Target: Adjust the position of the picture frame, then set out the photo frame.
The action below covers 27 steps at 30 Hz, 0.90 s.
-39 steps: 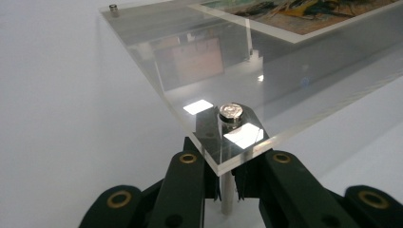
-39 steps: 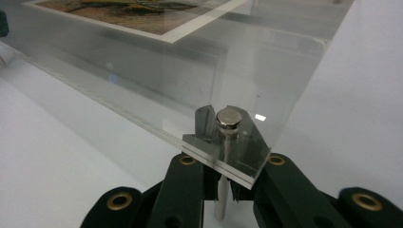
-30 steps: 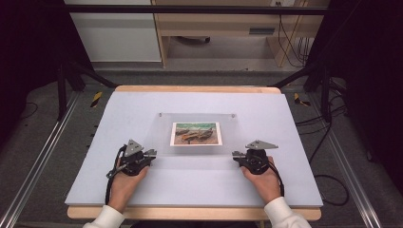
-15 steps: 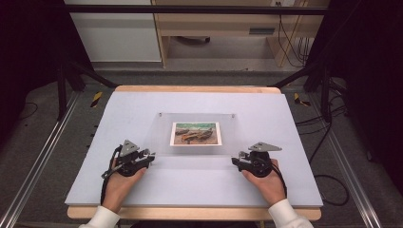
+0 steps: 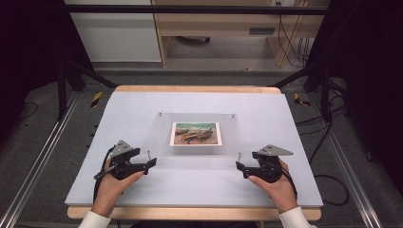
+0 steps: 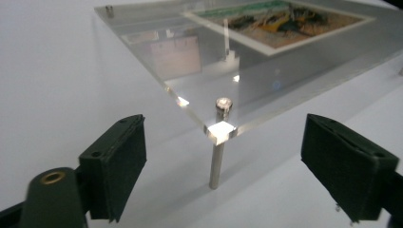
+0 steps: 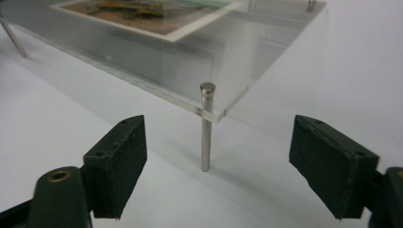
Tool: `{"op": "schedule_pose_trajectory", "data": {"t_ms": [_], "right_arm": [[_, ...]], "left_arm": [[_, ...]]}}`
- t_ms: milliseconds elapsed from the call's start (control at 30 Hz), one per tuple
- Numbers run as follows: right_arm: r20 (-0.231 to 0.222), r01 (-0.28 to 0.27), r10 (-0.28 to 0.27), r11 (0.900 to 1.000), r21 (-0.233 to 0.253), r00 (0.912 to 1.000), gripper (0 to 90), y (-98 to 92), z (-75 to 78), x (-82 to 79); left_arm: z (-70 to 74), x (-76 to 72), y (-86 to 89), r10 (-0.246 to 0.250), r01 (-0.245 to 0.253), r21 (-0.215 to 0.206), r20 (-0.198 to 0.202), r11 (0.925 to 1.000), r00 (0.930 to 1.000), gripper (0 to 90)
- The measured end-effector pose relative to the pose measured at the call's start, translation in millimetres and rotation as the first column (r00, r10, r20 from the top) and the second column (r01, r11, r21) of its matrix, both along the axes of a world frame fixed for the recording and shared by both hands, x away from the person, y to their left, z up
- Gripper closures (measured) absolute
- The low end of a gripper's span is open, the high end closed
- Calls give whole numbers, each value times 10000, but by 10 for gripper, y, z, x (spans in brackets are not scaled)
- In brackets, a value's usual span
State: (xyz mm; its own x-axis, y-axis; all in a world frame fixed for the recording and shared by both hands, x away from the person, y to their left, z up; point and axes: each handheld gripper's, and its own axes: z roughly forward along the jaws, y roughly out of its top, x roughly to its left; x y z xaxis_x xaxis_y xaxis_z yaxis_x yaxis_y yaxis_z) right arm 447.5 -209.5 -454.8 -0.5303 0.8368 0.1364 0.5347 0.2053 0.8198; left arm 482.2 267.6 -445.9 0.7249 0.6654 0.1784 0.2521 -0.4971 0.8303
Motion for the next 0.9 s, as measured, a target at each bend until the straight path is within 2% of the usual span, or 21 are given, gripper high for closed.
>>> {"op": "schedule_pose_trajectory", "data": {"t_ms": [100, 200, 300, 367, 467, 500, 533, 567, 600, 633, 667, 767, 833, 900], "right_arm": [[373, -281, 279, 9996, 36, 9989, 144, -32, 57, -34], [642, -299, 285, 9993, 220, 9975, 143, -64, 102, -56], [906, -150, 121, 9994, 322, 9958, 156, -90, 146, -74], [1225, 63, -99, 9995, 298, 9924, 167, -93, 192, -84], [1690, 273, -306, 9994, 217, 9851, 180, -76, 264, -85], [1922, 432, -446, 9990, 111, 9803, 198, -65, 280, -74], [2223, 980, -931, 9951, -111, 9705, 213, -55, 303, -67], [2596, 1446, -1351, 9893, -175, 9562, 213, -51, 332, -55], [2899, 1656, -1554, 9861, -107, 9443, 213, -47, 363, -31], [2975, 1735, -1660, 9848, 10, 9402, 226, -43, 399, 10], [2894, 1675, -1626, 9858, 81, 9433, 244, -33, 431, 64], [2251, 1180, -1106, 9928, -196, 9680, 276, 39, 497, 258], [1667, 705, -658, 9973, -221, 9838, 283, 92, 494, 384], [1272, 424, -393, 9989, -215, 9911, 284, 140, 463, 446]], "left_arm": [[61, 0, 14, -250, 253, -88, 359, 9996, 9990, 95], [76, -24, 7, -82, 99, -454, 376, 9989, 9993, 85], [107, -36, 13, -67, 97, -548, 555, 9985, 9984, 84], [149, -66, -2, 114, -63, -788, 646, 9969, 9978, 85], [224, -94, -35, 240, -177, -725, 869, 9972, 9959, 85], [258, -100, -40, 171, -110, -641, 955, 9979, 9953, 85], [303, -109, -49, 187, -119, -641, 1069, 9979, 9941, 86], [349, -119, -72, 410, -330, -756, 1078, 9966, 9933, 89], [391, -113, -105, 714, -631, -828, 1018, 9946, 9922, 91], [431, -78, -135, 921, -849, -789, 919, 9933, 9915, 91], [467, -18, -156, 896, -836, -716, 856, 9939, 9923, 93], [507, 187, -216, 656, -634, -361, 630, 9973, 9959, 96], [501, 301, -176, 151, -153, 8, 943, 9999, 9954, 111], [435, 296, -175, 552, -540, -210, 640, 9983, 9964, 133]]}}
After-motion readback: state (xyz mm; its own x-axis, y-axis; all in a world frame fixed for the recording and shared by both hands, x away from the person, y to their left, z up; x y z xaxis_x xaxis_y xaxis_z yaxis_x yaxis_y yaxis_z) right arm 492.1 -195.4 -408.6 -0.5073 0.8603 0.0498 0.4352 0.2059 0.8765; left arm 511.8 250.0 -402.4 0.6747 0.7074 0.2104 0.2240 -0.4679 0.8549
